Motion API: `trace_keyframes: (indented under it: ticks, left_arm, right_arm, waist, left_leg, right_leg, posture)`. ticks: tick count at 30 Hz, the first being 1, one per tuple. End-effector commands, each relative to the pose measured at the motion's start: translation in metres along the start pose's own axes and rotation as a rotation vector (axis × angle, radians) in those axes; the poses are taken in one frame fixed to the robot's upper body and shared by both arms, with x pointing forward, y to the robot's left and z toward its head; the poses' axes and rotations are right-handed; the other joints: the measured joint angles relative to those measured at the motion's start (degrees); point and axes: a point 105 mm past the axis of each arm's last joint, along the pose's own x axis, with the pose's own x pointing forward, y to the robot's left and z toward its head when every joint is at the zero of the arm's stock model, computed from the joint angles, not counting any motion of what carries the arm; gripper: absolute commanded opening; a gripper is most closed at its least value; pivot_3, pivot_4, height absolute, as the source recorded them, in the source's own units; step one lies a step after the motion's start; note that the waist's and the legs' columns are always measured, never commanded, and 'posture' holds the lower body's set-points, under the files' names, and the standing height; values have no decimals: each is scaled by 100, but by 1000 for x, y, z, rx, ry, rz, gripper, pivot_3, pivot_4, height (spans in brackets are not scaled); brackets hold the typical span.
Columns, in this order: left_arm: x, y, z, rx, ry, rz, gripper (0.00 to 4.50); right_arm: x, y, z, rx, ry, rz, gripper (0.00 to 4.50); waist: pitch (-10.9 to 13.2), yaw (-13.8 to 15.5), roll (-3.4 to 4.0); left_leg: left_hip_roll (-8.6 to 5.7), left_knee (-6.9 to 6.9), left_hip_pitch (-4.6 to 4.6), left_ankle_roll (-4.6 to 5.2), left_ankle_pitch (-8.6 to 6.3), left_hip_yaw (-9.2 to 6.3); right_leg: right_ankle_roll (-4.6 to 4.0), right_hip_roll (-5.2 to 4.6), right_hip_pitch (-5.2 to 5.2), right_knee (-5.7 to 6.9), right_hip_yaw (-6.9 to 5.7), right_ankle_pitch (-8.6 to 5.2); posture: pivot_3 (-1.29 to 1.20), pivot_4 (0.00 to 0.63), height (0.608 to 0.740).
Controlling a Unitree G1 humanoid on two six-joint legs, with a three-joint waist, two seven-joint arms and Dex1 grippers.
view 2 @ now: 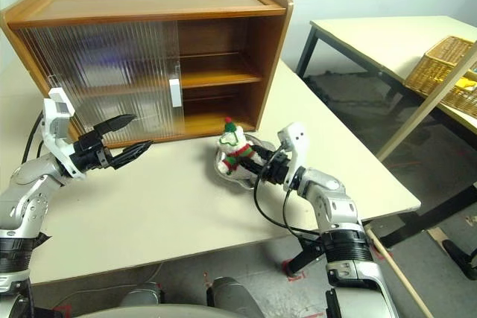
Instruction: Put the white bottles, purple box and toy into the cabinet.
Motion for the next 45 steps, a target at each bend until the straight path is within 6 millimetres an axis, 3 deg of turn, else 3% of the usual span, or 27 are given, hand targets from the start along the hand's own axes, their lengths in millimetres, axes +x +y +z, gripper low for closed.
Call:
trace_keyframes:
  ticks: [1, 5, 7, 19, 30, 38, 45]
  left_arm:
    - [-1, 0, 2, 15, -1, 3, 4500]
    - [0, 0, 2, 14, -1, 0, 4500]
    - [1, 0, 1, 13, -2, -4, 4500]
    - [8, 2, 1, 10, -4, -34, 4500]
    - [7, 1, 1, 13, -8, -26, 4500]
    - [1, 1, 3, 22, -10, 8, 4500]
    - [-5, -2, 1, 20, -3, 26, 4500]
  right_arm:
    - [5, 3, 2, -16, 12, 14, 1599]
    - [5, 3, 7, -27, 2, 8, 361]
    - [3, 3, 12, -34, -9, 3, 19]
    - [-5, 11, 70, -89, -123, 3, 8]
    - [19, -7, 142, -114, -313, -32, 8]
    - [42, -19, 153, -133, -326, -32, 8]
    - [55, -24, 173, -159, -365, -32, 8]
  waist:
    - [0, 9, 0]
    - [0, 12, 0]
    - [0, 12, 0]
    - [0, -18, 0]
    - [-1, -55, 2]
    - [-2, 8, 5]
    - [-1, 79, 7]
  left_leg:
    - [0, 0, 0, 0, 0, -1]
    - [0, 0, 2, 0, 0, -1]
    - [0, 0, 2, 0, 0, 0]
    - [-2, 0, 0, 0, 0, 3]
    - [0, -11, -2, 3, 2, -3]
    - [4, -15, -32, 4, 3, -13]
    - [7, -20, -33, 5, 3, -37]
  right_leg:
    - [-2, 1, 0, 0, -1, 1]
    - [-4, 1, 0, 0, -1, 3]
    - [-5, 1, 0, 0, -1, 3]
    - [-5, 1, -1, -1, 0, 2]
    - [-6, 3, -10, 0, -1, 2]
    - [22, 0, -51, 3, -1, 35]
    - [-24, -1, -58, 5, 4, 22]
  posture:
    - [-51, 0, 740]
    - [-56, 0, 740]
    - [-56, 0, 740]
    - [-105, 0, 740]
    - [-78, 0, 740]
    - [-33, 0, 740]
    - [-10, 0, 740]
